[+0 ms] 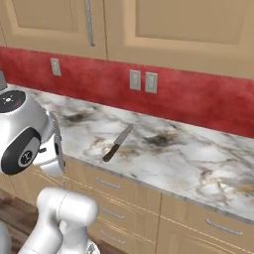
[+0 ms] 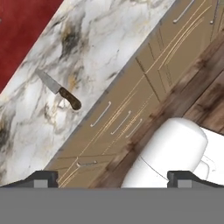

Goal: Move the cutting board and knife to the sink. Then move spray from the cabinet to the counter.

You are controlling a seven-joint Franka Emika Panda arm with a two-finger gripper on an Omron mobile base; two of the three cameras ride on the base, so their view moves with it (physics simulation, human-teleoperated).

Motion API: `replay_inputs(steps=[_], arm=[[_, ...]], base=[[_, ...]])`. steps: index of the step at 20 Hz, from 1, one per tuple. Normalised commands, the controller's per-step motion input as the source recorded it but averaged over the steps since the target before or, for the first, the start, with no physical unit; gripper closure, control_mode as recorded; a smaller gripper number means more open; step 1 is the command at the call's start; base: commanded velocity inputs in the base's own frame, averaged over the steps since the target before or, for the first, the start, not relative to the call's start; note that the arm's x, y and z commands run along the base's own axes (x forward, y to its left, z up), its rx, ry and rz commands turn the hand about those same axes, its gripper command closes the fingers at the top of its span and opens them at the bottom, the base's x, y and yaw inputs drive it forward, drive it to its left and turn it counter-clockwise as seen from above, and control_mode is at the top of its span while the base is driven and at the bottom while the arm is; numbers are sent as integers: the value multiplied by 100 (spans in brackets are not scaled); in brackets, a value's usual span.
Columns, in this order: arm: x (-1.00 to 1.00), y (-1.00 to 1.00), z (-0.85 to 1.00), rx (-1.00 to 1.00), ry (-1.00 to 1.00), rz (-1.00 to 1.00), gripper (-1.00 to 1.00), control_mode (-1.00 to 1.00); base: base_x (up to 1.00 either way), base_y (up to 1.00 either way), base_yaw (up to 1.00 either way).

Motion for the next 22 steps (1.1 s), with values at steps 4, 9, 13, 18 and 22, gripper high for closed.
replay_inputs(steps=[4,9,13,18,22], arm=[[0,0,0,0,0,0,-100,100],[0,0,0,0,0,0,-100,100],[0,0,0,0,0,0,-100,100],[0,0,0,0,0,0,-100,100],[0,0,0,0,0,0,-100,100]], base=[[60,15,-34],[73,31,-28],[21,7,-8],[-7,35,-4],[-16,19,1]])
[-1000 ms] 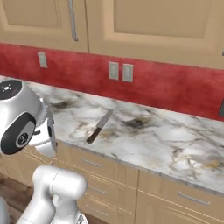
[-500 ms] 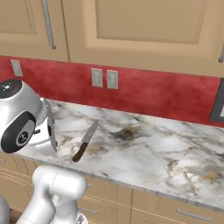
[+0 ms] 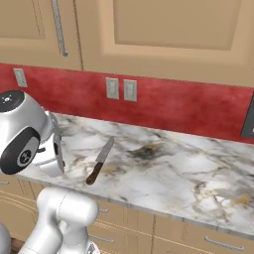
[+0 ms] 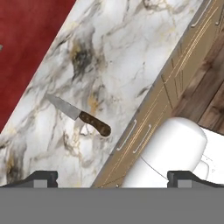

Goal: Move the cutting board and knife to the sink. Then move spray from the cabinet to the counter.

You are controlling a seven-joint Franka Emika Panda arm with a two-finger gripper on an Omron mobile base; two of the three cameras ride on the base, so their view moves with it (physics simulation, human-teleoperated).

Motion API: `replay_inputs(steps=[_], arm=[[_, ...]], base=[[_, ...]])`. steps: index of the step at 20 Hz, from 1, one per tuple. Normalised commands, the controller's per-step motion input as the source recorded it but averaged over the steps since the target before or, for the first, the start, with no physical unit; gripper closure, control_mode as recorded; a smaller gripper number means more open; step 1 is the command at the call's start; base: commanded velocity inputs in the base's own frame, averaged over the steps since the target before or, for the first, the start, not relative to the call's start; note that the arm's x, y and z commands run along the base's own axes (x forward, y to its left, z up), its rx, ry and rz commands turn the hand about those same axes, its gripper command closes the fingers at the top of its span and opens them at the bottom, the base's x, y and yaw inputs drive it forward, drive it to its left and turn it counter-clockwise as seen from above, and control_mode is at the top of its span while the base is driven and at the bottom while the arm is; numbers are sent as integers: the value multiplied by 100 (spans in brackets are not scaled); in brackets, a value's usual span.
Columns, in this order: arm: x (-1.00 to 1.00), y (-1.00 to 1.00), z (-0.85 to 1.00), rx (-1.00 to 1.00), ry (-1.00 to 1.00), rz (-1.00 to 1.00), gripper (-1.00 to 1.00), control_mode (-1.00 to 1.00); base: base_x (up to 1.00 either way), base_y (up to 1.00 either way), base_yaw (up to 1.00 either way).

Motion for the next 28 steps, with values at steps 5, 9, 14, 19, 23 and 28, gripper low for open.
replay_inputs(steps=[5,9,14,19,23,28], arm=[[0,0,0,0,0,0,-100,100],[0,0,0,0,0,0,-100,100],[0,0,0,0,0,3,-100,-100],[0,0,-8,-4,7,30,-100,-100],[2,1,-23,-12,17,45,-100,-100],[53,2,-40,-16,20,32,-100,-100]], base=[[-8,7,-1],[-25,1,-3],[0,0,0],[0,0,0],[0,0,0],[0,0,0]])
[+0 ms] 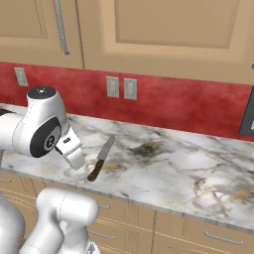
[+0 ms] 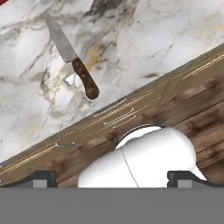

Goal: Move the cutting board and knife to the sink. Then move spray from the cabinet to the counter.

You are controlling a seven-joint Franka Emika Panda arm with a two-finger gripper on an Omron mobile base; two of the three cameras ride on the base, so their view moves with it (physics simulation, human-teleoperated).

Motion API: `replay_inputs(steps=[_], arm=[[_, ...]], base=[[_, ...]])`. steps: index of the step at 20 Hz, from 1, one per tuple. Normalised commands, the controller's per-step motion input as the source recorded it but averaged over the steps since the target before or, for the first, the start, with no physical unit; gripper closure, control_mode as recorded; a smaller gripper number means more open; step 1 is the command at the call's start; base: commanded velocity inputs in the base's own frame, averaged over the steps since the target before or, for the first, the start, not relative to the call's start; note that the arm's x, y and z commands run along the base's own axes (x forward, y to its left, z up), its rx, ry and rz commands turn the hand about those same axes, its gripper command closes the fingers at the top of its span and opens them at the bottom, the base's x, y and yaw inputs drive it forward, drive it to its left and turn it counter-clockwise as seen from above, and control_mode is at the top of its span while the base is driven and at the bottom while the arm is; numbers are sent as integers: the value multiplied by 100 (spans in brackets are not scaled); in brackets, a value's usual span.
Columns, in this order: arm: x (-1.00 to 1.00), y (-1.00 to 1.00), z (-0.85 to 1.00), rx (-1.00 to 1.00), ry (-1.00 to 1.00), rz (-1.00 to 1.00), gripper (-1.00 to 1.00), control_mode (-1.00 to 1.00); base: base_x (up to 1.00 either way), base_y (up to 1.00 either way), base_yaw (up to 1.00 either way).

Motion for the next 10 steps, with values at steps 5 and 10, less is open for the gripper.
replay_inputs(steps=[5,10], arm=[[89,3,-36,-17,11,14,-100,-100],[59,0,-63,-3,2,17,-100,-100]], base=[[0,0,0],[0,0,0]])
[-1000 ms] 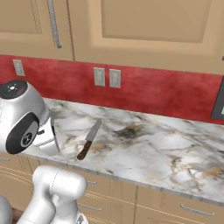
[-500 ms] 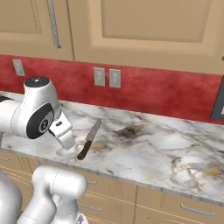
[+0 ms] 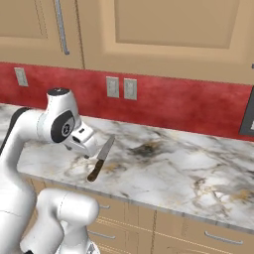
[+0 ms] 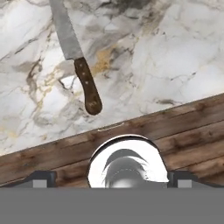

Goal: Move the cutting board and knife to the sink. Then move spray from the cabinet to the counter.

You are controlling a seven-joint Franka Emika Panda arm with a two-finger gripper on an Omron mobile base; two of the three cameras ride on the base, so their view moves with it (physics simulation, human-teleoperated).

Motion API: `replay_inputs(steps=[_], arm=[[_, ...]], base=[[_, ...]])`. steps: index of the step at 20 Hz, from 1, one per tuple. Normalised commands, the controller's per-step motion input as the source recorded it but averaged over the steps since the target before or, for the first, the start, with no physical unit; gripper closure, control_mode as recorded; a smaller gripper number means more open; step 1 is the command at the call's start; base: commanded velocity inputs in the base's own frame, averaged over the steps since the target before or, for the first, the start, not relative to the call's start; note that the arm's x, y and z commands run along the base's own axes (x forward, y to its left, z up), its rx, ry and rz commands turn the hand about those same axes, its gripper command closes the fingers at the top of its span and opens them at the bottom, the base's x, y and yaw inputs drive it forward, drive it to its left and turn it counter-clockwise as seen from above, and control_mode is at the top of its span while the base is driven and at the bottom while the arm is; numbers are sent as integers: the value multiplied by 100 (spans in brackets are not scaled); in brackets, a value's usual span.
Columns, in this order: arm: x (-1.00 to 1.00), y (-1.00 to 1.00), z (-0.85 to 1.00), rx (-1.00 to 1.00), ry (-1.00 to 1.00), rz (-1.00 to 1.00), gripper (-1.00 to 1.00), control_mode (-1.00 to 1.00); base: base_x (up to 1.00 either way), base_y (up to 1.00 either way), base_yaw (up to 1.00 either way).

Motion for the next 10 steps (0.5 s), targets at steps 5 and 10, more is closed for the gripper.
replay_inputs(steps=[5,10], arm=[[34,0,-64,0,0,22,-100,-100],[31,0,-57,0,-3,22,-100,-100]], base=[[0,0,0],[0,0,0]])
